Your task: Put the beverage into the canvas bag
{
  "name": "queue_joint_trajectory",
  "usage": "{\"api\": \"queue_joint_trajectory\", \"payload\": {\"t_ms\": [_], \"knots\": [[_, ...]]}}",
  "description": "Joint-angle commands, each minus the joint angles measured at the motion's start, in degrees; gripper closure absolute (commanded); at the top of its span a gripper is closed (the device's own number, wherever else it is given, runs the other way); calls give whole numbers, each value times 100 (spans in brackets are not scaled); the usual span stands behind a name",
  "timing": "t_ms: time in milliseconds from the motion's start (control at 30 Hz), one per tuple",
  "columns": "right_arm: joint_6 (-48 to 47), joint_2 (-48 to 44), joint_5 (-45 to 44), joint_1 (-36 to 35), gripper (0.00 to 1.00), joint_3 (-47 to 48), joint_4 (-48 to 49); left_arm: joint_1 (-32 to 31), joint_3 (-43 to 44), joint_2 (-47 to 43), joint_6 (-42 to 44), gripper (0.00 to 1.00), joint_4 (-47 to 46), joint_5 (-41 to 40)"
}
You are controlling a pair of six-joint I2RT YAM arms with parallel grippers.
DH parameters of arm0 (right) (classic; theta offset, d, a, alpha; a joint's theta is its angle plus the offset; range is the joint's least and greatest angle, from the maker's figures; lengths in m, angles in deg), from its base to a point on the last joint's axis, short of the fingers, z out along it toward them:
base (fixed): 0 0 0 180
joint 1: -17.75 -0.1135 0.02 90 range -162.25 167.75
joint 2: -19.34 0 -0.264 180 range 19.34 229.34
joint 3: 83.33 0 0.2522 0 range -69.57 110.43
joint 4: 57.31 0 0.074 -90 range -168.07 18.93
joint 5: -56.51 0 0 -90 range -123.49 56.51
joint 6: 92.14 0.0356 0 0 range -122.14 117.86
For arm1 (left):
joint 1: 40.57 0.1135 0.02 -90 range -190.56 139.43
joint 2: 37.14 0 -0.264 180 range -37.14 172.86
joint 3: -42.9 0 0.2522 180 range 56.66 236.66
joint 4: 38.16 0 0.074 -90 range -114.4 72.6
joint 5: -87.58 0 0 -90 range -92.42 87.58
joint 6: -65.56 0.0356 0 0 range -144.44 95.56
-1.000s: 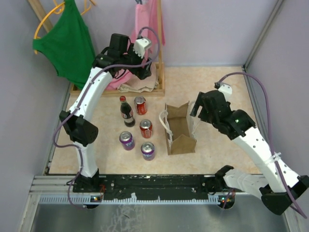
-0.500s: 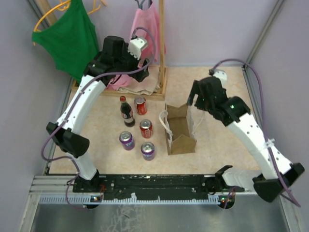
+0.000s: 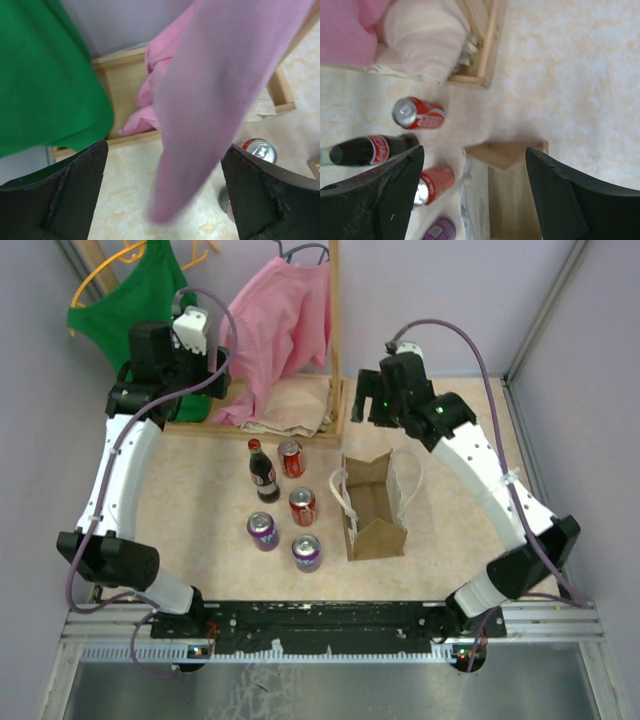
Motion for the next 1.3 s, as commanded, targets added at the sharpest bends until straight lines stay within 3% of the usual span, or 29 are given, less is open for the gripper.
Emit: {"api": "queue_joint_trajectory", "payload": {"t_ms": [0,167,333,667,1267], "knots": [[-719,950,404,48,18,1602,85,227,-317,-635,-340,1,-459,-221],[-1017,2760,1088,14,18,3920,-929,548,-708,-1131,-759,1,-714,-282],[-1097,4313,1408,-265,19,5578,-1839,1100,-1289,-1637,-1027,1,-700,-236],[-895,4512,1586,-861,19,4620,-1203,1576,-2581,-2398,-1313,2,-475,63],[-1041,4830,1010,-1316,11,3983,-870,1671,-3077,-2527,-1447,2,-458,257]]}}
